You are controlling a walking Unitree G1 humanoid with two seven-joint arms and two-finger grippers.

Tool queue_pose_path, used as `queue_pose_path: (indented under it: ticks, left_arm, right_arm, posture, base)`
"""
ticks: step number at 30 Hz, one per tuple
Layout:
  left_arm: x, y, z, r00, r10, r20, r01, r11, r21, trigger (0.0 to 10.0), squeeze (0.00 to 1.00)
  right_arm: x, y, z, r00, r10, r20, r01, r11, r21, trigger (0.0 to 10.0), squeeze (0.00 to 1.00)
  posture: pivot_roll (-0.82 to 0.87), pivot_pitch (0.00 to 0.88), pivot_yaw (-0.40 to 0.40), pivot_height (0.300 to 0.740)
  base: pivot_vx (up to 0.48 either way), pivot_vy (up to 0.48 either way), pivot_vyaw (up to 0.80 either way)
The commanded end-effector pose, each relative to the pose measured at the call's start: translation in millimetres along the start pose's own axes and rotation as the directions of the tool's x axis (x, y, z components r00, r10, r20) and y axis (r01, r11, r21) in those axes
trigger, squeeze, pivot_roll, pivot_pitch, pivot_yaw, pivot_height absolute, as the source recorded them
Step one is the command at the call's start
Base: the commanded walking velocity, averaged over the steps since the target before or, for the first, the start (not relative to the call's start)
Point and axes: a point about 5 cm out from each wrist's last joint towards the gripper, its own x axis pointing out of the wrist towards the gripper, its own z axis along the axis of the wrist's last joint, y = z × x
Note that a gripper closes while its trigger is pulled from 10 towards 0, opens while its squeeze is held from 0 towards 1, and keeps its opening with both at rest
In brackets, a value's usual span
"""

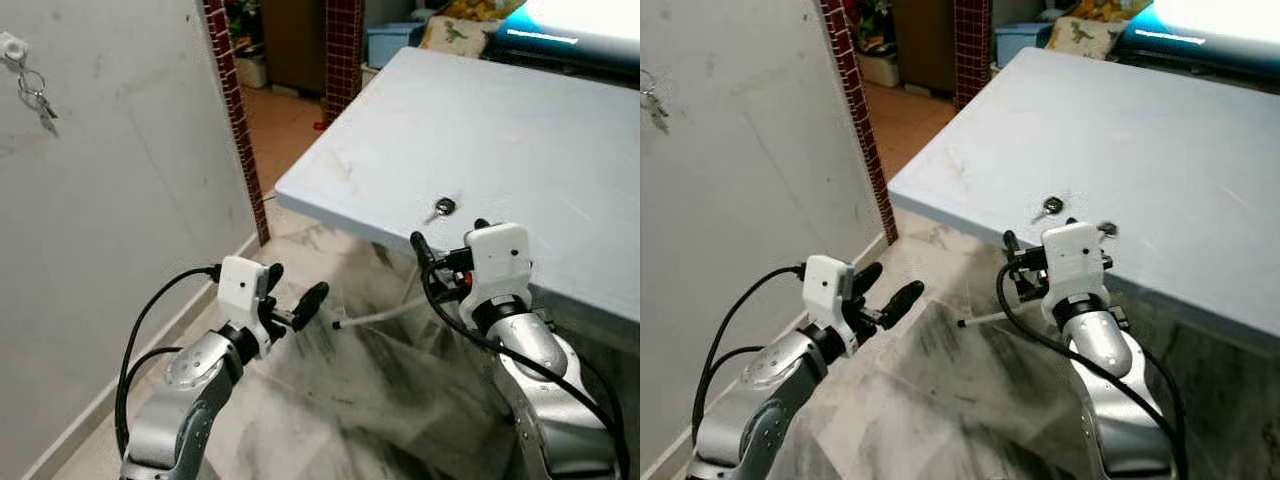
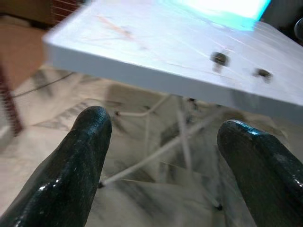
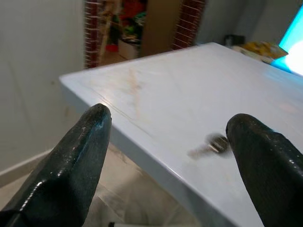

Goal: Hang keys on a hook

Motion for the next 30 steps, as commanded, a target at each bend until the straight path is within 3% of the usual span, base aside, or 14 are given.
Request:
queue_pose_path:
  ticks: [1,22,30]
  left_arm:
    - [-3.0,3.2,1.6,1.0,0.011,0.0,-0.011,1.0,0.007,10.0,0.0]
    - [-2.6,-1.6,-3.2,0.999,-0.022,-0.028,0.022,1.0,0.001,10.0,0.0]
    - [-2.7,-1.0,-4.5,0.999,-0.015,-0.039,0.015,1.0,0.002,10.0,0.0]
  right_arm:
    - [-0.1,3.5,1.1,1.0,0.012,0.004,-0.012,1.0,0.009,10.0,0.0]
    - [0.3,5.6,-0.3,1.0,0.021,-0.007,-0.021,1.0,0.01,10.0,0.0]
    - [0.7,6.6,0.4,1.0,0.024,-0.005,-0.024,1.0,0.01,10.0,0.0]
  posture:
    - [-0.09,0.107,0.053,0.74]
    - [-0.09,0.11,0.051,0.74]
    - [-0.09,0.11,0.051,0.74]
  base:
    - [0.394,0.0,0.0]
    - [0.309,0.0,-0.69]
    - [0.03,0.0,-0.11]
